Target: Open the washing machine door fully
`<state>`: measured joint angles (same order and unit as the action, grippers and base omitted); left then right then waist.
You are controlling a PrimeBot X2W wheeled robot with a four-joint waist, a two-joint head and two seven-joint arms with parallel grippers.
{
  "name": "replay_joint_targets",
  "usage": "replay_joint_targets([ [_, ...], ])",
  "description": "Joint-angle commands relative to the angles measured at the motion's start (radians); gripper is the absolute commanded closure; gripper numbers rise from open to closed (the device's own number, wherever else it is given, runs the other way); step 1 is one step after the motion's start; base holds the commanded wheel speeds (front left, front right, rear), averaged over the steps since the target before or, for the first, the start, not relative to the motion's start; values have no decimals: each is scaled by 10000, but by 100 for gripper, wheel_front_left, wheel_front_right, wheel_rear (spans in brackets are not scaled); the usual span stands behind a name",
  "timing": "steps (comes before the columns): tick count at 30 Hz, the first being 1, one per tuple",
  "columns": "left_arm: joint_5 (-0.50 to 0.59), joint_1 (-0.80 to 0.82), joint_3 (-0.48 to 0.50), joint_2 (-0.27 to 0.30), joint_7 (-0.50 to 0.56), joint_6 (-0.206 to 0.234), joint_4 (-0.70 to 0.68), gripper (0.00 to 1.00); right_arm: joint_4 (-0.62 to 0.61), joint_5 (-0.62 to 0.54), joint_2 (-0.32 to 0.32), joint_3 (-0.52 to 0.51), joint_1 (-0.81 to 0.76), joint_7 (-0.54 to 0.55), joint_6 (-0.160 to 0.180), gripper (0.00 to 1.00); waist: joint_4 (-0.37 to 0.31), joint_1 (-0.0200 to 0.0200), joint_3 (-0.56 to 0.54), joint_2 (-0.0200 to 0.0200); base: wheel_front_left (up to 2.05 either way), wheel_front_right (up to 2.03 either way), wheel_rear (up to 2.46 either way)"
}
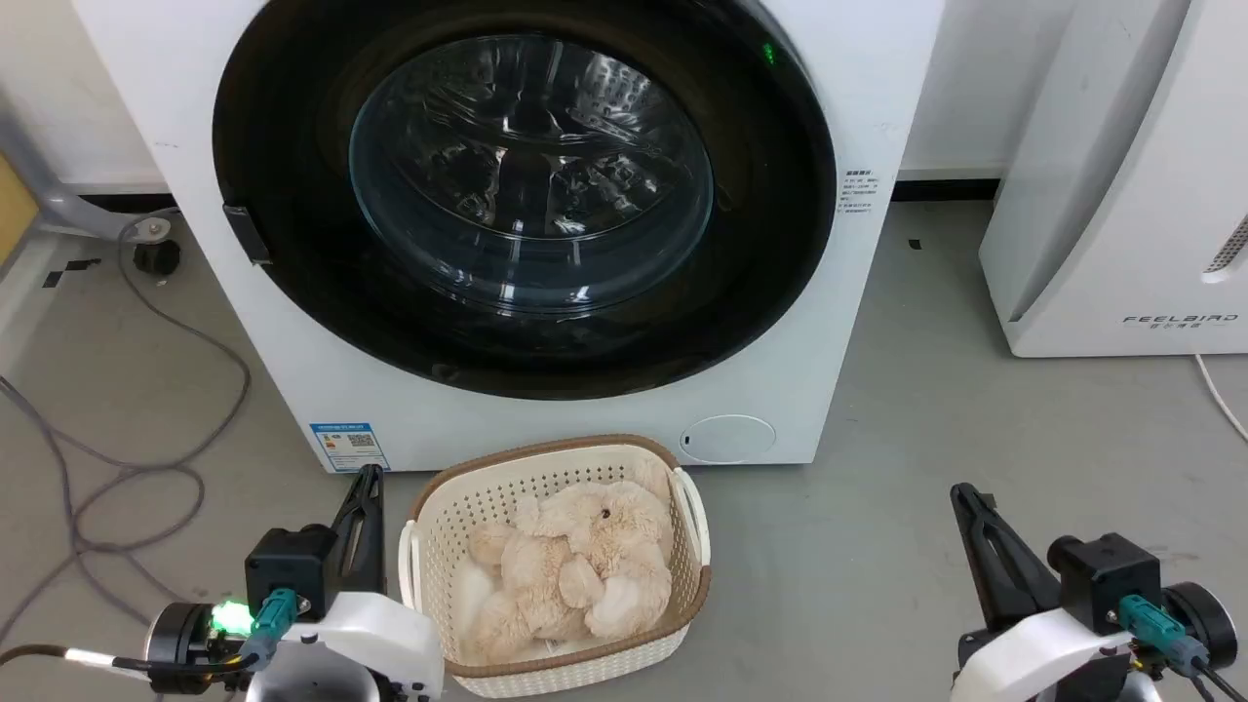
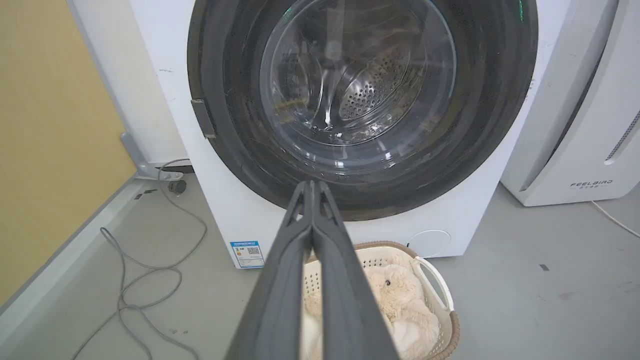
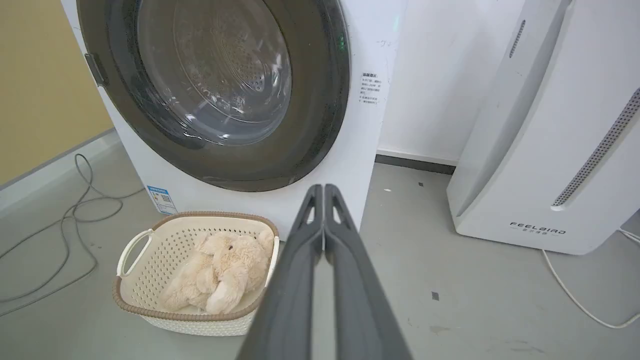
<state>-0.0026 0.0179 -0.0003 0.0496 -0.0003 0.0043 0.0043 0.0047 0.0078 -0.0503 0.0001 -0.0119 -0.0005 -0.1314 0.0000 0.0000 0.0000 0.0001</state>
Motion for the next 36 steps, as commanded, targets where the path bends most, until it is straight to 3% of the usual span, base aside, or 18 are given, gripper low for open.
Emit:
replay_joint_targets([
  [1, 26, -179, 3, 6, 3, -43, -43, 100, -47, -78, 1, -1, 119, 5, 7, 100, 0, 0, 0, -1, 0, 0, 0],
  [5, 26, -179, 3, 6, 3, -43, -43, 100, -47, -78, 1, -1, 119, 5, 7, 100, 0, 0, 0, -1, 0, 0, 0],
  [6, -4, 3, -5, 0, -1, 4, 2, 0, 2, 5, 0, -4, -2, -1, 0, 0, 0, 0, 0, -1, 0, 0, 0],
  [20, -213, 87, -253, 1, -246, 78, 258, 0, 85, 196, 0, -63, -106, -226, -1, 0, -57, 0, -25, -1, 0, 0, 0],
  [21, -233, 94, -270, 1, -267, 85, 274, 0, 91, 217, 0, -67, -114, -244, -1, 83, -62, 0, -27, -1, 0, 0, 0],
  [22, -249, 102, -286, 1, -288, 94, 287, 0, 96, 234, 0, -71, -123, -260, -1, 100, -66, 0, -30, -1, 0, 0, 0],
  [36, -536, 166, -502, 1, -581, 196, 416, 0, 172, 958, 0, -106, -162, -467, 0, 100, -103, 0, -39, -1, 0, 0, 0],
])
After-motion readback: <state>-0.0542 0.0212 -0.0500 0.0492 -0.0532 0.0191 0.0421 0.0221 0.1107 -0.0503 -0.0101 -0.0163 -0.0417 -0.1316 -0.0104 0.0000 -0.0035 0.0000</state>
